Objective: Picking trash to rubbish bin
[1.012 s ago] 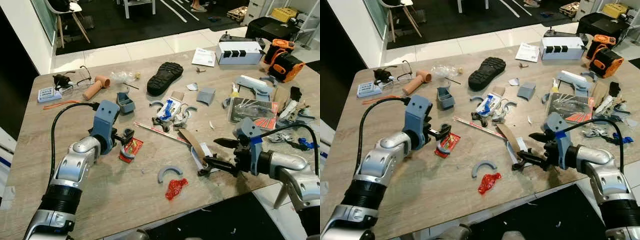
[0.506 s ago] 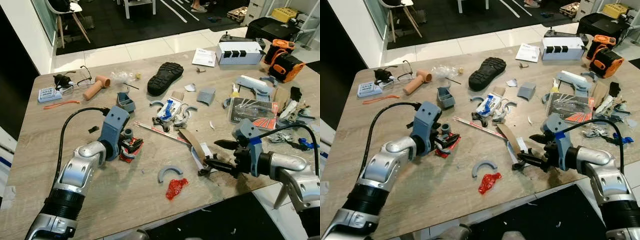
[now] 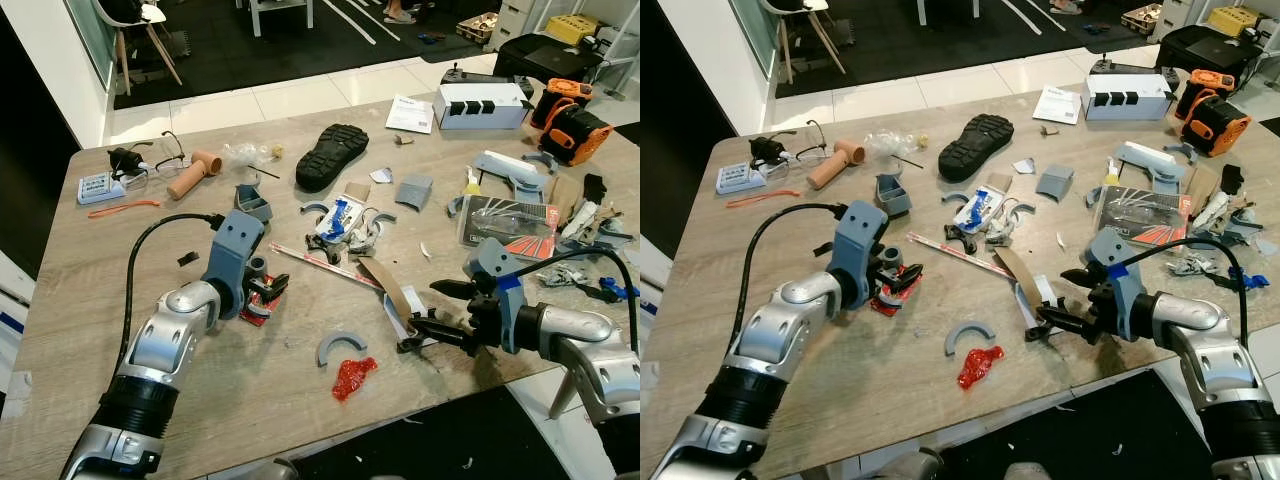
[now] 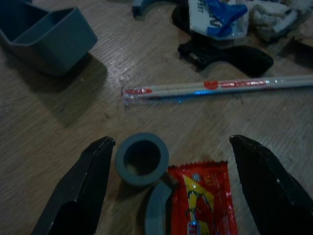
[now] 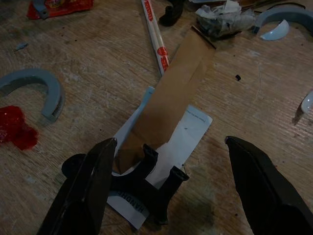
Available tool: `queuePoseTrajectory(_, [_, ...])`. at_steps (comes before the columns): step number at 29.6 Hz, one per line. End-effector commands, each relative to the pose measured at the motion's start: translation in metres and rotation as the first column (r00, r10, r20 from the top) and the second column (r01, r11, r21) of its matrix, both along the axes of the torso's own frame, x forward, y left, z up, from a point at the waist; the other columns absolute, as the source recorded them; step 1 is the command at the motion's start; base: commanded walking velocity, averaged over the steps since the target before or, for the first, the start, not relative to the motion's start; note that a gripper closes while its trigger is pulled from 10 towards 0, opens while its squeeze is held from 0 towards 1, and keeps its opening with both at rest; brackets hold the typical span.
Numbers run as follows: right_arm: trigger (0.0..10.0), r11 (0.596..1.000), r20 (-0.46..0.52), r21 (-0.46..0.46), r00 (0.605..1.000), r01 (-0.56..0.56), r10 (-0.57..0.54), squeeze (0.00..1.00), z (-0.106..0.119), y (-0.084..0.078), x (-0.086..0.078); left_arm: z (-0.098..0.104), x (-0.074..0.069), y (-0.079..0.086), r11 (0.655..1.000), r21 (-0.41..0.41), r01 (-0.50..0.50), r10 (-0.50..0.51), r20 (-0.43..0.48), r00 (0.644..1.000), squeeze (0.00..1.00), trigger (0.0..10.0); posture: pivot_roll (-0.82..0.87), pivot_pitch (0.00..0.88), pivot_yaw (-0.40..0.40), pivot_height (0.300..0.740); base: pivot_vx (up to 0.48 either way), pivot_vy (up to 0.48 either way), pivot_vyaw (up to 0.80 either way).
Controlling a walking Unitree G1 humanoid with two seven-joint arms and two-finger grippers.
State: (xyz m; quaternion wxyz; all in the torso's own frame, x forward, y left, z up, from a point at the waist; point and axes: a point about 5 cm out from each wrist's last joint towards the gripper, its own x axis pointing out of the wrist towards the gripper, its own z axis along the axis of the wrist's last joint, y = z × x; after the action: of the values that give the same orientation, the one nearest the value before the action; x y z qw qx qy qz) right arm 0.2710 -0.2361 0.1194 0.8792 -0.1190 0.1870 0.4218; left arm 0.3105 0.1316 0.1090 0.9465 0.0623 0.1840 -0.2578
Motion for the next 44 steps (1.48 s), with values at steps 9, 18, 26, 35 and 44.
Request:
queuePoseTrajectory(9, [10.0,1.0,-0.012,-0.011,1.0,-0.007,0.007,0.0,-0.001,0.001,-0.001,0.001,0.007,-0.009,1.0,0.014,-0.028,0.028,0.01,1.0,0.0,10.0,-0.09,0.0,0.034,0.74,0.0,0.0,0.0])
queuePoseTrajectory(18, [10.0,1.0,-0.007,-0.015,1.0,0.001,-0.001,0.0,0.0,0.001,0.0,0.0,0.007,-0.011,1.0,0.014,-0.021,0.021,0.006,1.0,0.0,0.0,-0.09,0.0,0.036,0.74,0.0,0.0,0.0])
queuePoseTrajectory(26, [10.0,1.0,-0.002,-0.017,1.0,0.005,-0.006,0.0,0.002,0.0,0.001,-0.001,0.006,-0.012,1.0,0.014,-0.011,0.011,-0.001,1.0,0.0,0.0,-0.09,0.0,0.036,0.74,0.0,0.0,0.0])
queuePoseTrajectory(35, [10.0,1.0,0.003,-0.018,1.0,0.011,-0.011,0.0,0.003,-0.001,0.002,0.0,0.005,-0.013,1.0,0.007,-0.003,0.003,0.003,1.0,0.0,0.0,-0.09,0.0,0.036,0.74,0.0,0.0,0.0])
queuePoseTrajectory(44, [10.0,0.999,0.066,0.029,0.997,0.042,-0.044,0.0,0.014,0.001,0.008,0.016,0.011,-0.012,0.992,-0.123,-0.039,0.049,0.084,0.995,0.0,0.0,-0.1,0.0,0.036,0.74,0.0,0.0,0.0])
